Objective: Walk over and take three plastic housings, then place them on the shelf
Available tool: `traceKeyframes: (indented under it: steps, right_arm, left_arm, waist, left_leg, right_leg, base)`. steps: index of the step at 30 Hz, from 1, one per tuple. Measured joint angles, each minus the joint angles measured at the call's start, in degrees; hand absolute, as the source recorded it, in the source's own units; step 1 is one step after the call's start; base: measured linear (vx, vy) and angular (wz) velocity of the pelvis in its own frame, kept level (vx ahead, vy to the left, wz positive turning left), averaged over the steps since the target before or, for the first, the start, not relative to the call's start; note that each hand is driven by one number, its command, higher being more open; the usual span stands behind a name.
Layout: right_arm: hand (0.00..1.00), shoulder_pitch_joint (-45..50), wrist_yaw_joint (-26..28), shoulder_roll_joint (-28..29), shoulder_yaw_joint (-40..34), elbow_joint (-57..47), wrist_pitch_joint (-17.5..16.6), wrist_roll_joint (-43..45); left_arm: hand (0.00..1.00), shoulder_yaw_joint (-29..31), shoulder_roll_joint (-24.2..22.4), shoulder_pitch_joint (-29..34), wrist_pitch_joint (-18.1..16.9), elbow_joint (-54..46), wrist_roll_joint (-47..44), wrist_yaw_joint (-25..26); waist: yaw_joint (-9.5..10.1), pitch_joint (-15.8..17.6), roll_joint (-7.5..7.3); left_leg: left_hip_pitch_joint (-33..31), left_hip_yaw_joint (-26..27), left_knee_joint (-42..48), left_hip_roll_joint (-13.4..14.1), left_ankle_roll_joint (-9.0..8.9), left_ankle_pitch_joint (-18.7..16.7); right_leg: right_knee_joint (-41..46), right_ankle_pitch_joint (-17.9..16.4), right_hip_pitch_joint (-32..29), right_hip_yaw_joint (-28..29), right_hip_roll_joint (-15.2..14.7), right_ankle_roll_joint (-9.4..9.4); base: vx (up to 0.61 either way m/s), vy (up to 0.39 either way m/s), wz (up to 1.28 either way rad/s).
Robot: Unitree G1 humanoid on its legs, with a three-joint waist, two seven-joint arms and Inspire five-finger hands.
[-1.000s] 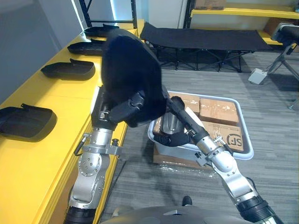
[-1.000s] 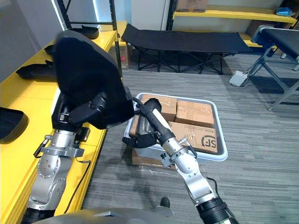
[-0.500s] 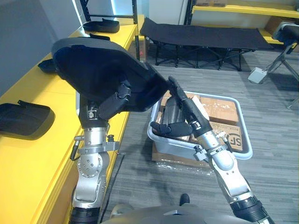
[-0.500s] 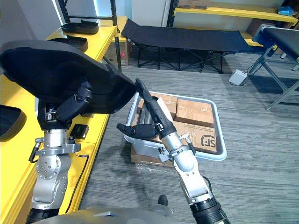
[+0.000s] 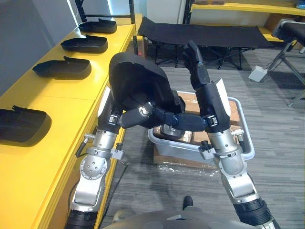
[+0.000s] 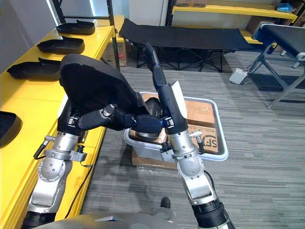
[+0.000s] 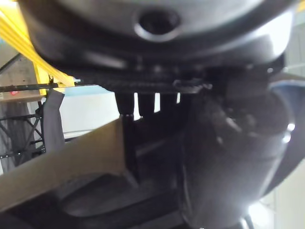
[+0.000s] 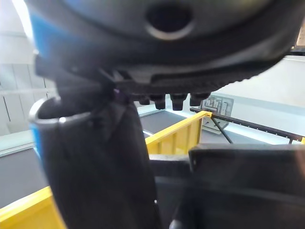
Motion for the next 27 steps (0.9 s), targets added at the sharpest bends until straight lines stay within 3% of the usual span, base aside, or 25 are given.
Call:
traceKeyframes:
  steps: [4,8,17,27]
  right_arm:
    - [1.00,0.08,0.93,-0.05,-0.48,0.11,0.91,-0.02]
    - [1.00,0.48,3.67,-0.26,-2.03,2.04,4.13,0.17]
    - [1.00,3.39,15.26,-4.64,-8.47,3.63,12.31,5.75]
    - [1.00,3.52,17.57,-4.77,-8.92,3.71,13.81,6.63]
  left_arm:
    - [0.00,0.00,0.38,-0.08,-0.02,-0.01,0.09,-0.70]
    - [0.00,0.14,1.10,-0.20,-0.03,-0.03,1.12,-0.79]
    - [0.00,3.94,5.40,-0.42,-0.73,-3.47,7.09,0.32]
    - [0.00,3.92,7.43,-2.29,-1.37,-3.47,7.13,-1.28]
  waist:
    - [-0.06,-0.03,0.04]
    - [-0.09,-0.08,0.12]
    - [-0.33,-0.13,0.24]
    - [-0.31,-0.14,0.22]
  left_leg:
    - [0.00,0.00,0.00,0.00,0.01,0.01]
    - [0.00,0.01,0.01,0.00,0.02,0.02]
    - [0.25,0.30,-0.09,0.00,0.01,0.02]
    - [0.52,0.68,-0.09,0.00,0.01,0.01]
  right_leg:
    - [0.00,0.00,0.00,-0.01,0.00,-0.01]
    - [0.00,-0.01,0.00,0.00,0.00,-0.01]
    - [0.01,0.00,0.01,0.20,0.00,-0.01]
    - [0.00,-0.01,0.00,0.56,0.00,-0.01]
  base:
    - [0.00,0.000,0.00]
    - [0.00,0.000,0.00]
    - [0.00,0.000,0.00]
    - [0.00,0.000,-0.01]
